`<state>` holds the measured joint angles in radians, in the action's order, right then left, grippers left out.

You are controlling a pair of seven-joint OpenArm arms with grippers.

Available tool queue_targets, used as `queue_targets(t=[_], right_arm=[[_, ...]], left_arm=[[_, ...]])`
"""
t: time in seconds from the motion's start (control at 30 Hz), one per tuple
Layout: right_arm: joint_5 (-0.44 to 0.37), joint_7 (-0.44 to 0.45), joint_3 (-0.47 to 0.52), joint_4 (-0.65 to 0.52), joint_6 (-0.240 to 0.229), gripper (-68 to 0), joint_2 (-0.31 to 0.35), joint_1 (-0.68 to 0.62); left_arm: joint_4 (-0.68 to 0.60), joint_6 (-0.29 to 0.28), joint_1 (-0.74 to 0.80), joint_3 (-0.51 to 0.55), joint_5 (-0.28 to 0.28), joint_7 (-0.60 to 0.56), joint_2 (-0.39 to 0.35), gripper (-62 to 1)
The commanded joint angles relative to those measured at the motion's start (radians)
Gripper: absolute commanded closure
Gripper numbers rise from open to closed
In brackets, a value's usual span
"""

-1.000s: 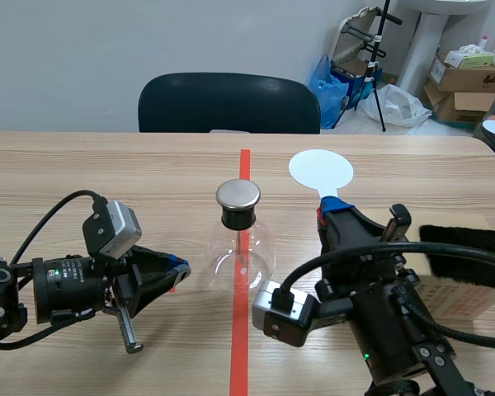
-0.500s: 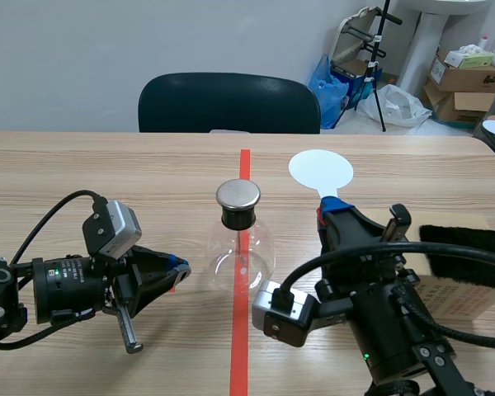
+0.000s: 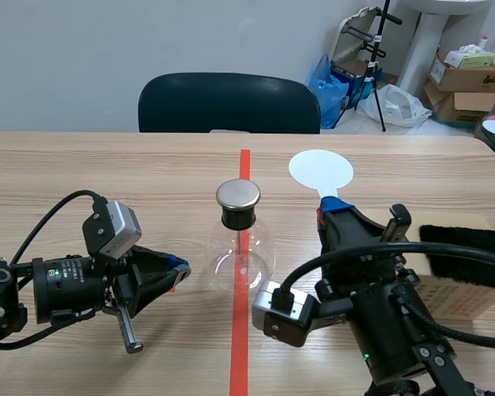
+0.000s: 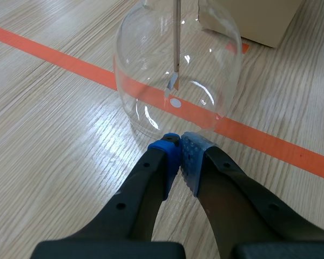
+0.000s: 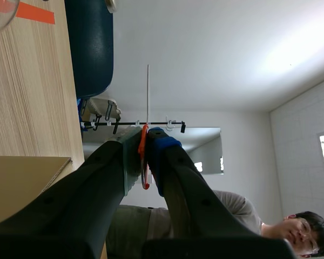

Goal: Do the electroscope experiment

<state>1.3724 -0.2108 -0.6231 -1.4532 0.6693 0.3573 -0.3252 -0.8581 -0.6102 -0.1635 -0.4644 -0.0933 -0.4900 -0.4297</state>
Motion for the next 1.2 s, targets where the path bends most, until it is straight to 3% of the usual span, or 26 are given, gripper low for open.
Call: queue_targets(t=[0.0, 0.7, 1.17], right_arm=[[0.005, -0.002, 0.001, -0.010, 0.011, -1.0, 0.003, 0.012], [0.005, 0.001, 0.001, -0.010, 0.011, -1.0, 0.003, 0.012], [0.003, 0.317, 0.001, -0.010, 0.010, -1.0, 0.002, 0.012]], left_arm=[[-0.018, -0.002, -0.005, 0.003, 0.014, -0.014, 0.002, -4.1], [-0.018, -0.002, -0.005, 0.003, 0.014, -0.014, 0.002, -4.1], [-0.018, -0.002, -0.005, 0.003, 0.014, -0.014, 0.002, -4.1]])
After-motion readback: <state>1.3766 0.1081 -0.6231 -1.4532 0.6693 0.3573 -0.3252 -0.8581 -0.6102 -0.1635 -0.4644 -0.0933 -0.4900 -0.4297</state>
